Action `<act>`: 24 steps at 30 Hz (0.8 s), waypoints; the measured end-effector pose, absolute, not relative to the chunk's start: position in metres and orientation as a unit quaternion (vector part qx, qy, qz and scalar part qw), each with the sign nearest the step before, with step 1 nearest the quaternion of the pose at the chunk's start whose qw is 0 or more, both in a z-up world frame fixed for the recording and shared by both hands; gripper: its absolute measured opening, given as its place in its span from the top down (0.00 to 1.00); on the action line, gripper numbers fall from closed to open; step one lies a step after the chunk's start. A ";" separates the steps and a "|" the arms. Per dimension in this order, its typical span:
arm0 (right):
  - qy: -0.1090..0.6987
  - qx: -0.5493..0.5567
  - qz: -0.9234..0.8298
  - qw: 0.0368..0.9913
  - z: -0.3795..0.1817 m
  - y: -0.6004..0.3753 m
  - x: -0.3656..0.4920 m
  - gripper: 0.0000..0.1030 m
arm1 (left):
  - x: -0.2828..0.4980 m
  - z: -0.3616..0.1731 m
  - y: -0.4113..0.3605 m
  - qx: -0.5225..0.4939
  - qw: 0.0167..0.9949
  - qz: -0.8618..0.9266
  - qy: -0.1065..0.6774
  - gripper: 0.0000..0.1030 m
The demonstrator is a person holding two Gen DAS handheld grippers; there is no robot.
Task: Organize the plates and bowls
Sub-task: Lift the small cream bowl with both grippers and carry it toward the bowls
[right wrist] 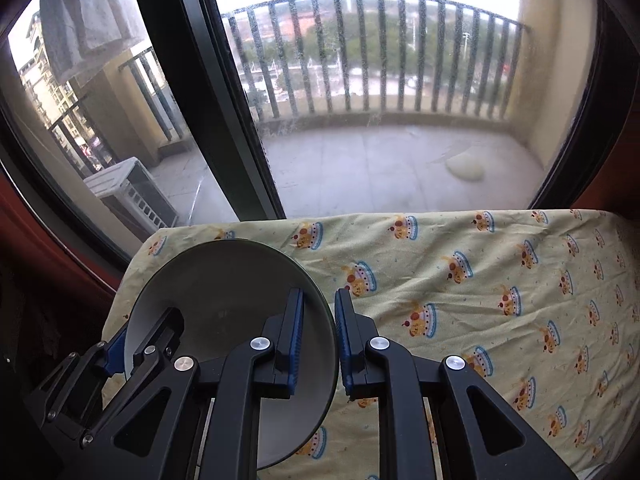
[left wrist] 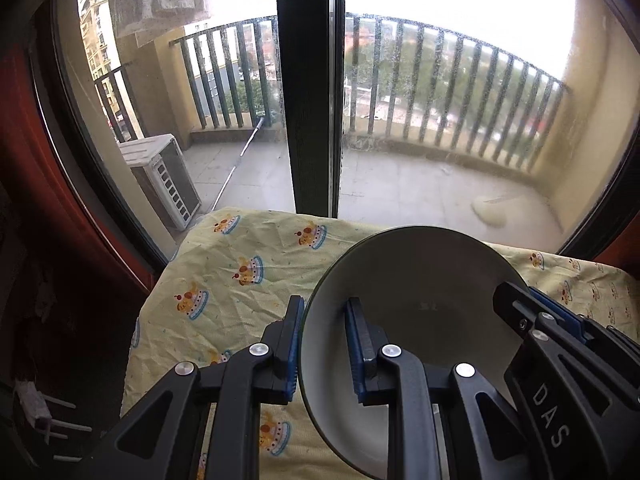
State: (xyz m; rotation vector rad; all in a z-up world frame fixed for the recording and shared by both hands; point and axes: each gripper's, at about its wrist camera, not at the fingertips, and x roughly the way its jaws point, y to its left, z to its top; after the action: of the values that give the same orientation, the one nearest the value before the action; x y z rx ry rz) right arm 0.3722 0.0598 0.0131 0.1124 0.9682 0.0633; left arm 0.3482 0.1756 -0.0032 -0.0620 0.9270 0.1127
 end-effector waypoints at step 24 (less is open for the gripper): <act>0.414 0.069 -0.046 0.907 0.089 -0.036 0.218 0.81 | 0.226 0.053 0.099 0.002 0.915 -0.032 0.403 0.82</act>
State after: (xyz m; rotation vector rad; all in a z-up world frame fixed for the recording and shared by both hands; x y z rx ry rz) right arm 0.2184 -0.0357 0.0891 0.1419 0.8544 -0.0940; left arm 0.2260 0.0989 0.0527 0.0039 0.8291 -0.0660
